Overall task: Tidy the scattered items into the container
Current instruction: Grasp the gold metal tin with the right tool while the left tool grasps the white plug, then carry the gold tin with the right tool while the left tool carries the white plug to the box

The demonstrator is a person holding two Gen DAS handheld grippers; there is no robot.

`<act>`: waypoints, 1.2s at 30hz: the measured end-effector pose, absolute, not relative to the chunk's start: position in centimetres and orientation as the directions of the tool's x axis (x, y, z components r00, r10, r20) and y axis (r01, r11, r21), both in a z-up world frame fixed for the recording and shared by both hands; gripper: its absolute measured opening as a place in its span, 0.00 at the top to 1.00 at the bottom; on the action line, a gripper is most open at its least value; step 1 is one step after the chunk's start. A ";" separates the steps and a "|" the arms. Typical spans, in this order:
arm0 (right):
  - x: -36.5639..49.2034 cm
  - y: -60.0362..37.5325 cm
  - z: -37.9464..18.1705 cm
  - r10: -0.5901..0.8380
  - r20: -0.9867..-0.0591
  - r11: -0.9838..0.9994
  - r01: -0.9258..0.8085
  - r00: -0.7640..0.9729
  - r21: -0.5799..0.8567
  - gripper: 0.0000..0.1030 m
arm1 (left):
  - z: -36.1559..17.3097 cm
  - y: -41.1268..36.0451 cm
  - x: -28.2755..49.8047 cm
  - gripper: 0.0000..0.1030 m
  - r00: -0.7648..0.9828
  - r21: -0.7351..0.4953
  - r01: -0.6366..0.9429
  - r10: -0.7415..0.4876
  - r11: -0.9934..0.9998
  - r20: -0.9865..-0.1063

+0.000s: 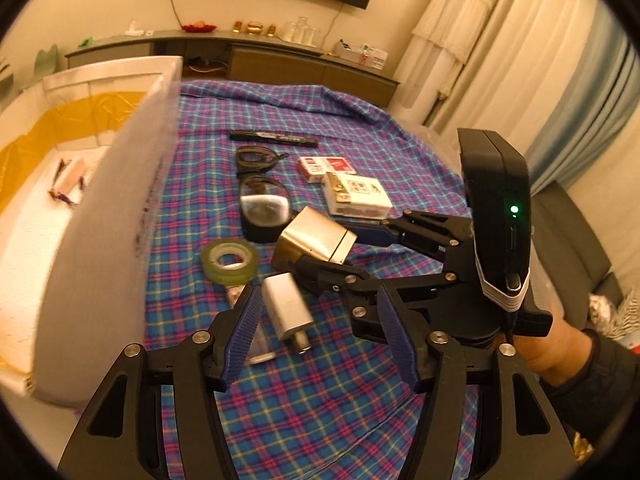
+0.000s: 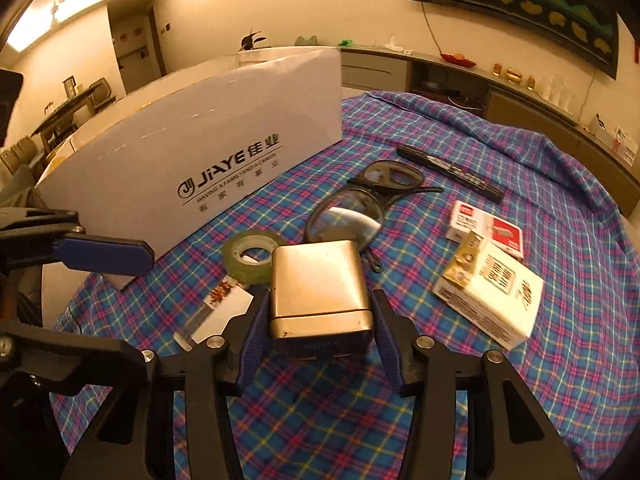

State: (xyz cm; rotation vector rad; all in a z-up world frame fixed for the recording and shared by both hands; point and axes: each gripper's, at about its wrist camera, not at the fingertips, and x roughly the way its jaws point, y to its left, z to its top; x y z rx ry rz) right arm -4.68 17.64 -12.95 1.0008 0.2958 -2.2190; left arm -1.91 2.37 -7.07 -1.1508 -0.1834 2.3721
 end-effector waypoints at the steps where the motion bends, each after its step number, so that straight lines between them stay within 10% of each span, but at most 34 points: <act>1: -4.6 18.0 -12.9 -0.493 -0.728 -0.748 0.660 -0.476 0.075 0.50 | -7.2 2.6 -2.0 0.38 -0.520 -0.330 -0.373 0.490 -0.867 -0.699; 14: -5.0 24.7 -12.7 -0.512 -0.707 -0.838 0.466 -0.488 0.286 0.51 | -11.8 6.6 -4.4 0.44 -0.520 -0.148 -0.333 0.313 -0.931 -0.795; 18: -4.1 24.5 -12.9 -0.526 -0.693 -0.832 0.469 -0.493 0.297 0.51 | -13.1 7.2 -4.9 0.78 -0.530 -0.082 -0.326 0.254 -0.942 -0.809; 36: -2.1 24.8 -11.5 -0.517 -0.683 -0.849 0.414 -0.516 0.330 0.52 | -9.7 6.3 -3.8 0.79 -0.577 -0.132 -0.349 0.324 -0.928 -0.750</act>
